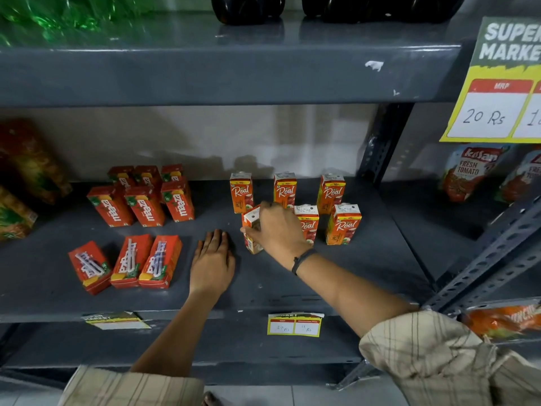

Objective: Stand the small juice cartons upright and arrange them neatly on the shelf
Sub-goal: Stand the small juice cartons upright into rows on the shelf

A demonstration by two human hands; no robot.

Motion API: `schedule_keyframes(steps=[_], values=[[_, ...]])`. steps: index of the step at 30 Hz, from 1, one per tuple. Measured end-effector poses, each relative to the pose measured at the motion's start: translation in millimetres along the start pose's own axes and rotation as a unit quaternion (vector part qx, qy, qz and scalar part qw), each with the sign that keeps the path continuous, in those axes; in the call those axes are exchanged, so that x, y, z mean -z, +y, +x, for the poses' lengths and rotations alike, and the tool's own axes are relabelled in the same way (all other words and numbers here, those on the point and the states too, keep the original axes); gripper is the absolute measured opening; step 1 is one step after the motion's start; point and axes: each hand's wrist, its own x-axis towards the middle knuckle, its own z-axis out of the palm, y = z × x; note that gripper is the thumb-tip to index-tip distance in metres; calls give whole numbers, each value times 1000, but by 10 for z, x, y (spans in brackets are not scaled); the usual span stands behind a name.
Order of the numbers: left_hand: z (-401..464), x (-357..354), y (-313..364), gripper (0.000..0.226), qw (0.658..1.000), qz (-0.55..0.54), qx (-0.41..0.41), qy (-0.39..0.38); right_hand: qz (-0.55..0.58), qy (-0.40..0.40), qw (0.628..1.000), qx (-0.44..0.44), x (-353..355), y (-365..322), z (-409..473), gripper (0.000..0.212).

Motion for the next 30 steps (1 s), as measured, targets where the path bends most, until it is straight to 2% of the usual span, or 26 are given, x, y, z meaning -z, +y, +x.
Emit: schedule_keyframes(steps=[3,8,13,18,25,30], values=[[0,0,-3,51,1000,-6,2,1,-52,3,999,6,73,-63,39,68],[1,-9,-6,51,1000,-7,-1,4,-101,-61,992,-48,103,-191,130,68],[4,-22,-21,51,1000,-11,0,5,-83,-77,993,-23,128,-146,242,53],[7,-24,-22,52,1000,-10,2,5,-22,-182,983,-6,289,-66,339,45],[6,-25,-22,51,1000,-13,0,6,-18,-250,962,105,483,-25,441,55],[11,-43,-45,52,1000,-12,2,4,-46,-254,955,148,515,13,486,56]])
